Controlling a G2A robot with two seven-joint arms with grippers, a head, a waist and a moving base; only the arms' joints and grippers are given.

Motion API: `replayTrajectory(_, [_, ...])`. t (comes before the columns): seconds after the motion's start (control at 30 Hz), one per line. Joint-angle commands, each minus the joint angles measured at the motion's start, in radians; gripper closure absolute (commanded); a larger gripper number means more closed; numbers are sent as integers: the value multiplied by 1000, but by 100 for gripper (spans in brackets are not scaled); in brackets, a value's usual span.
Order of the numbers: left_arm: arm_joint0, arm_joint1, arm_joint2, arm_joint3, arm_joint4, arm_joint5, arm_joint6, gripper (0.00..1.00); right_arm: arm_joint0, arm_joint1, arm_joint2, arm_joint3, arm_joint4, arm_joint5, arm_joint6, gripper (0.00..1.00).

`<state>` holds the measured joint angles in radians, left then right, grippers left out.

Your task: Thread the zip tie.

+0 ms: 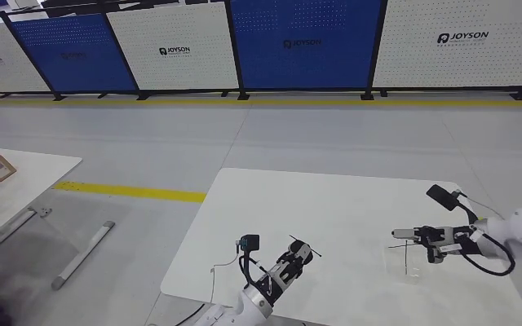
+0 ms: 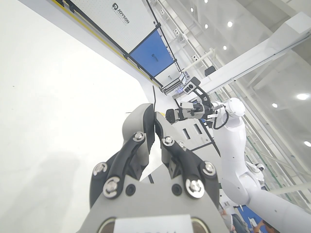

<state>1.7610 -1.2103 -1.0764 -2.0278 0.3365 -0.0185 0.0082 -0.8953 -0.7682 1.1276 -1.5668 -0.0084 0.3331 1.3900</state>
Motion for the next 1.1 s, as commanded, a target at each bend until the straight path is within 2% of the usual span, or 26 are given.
replayTrajectory(0.0, [0,0,0,0,0,0,0,100,0,0,0,0,0,0,0,0])
replayTrajectory(0.47, [0,0,0,0,0,0,0,100,0,0,0,0,0,0,0,0])
replayTrajectory(0.5, [0,0,0,0,0,0,0,100,-6,0,3,5,2,1,-24,0])
replayTrajectory(0.6, [0,0,0,0,0,0,0,100,4,6,18,25,-64,7,-48,0])
replayTrajectory(0.7, [0,0,0,0,0,0,0,100,39,14,21,65,-118,7,0,0])
replayTrajectory(0.83, [0,0,0,0,0,0,0,100,91,24,-47,90,-199,7,0,0])
replayTrajectory(0.9, [0,0,0,0,0,0,0,100,140,27,-138,134,-246,7,0,0])
replayTrajectory(0.93, [0,0,0,0,0,0,0,100,163,26,-160,155,-250,7,0,0])
replayTrajectory(1.07, [0,0,0,0,0,0,0,100,163,26,-160,155,-250,7,0,0])
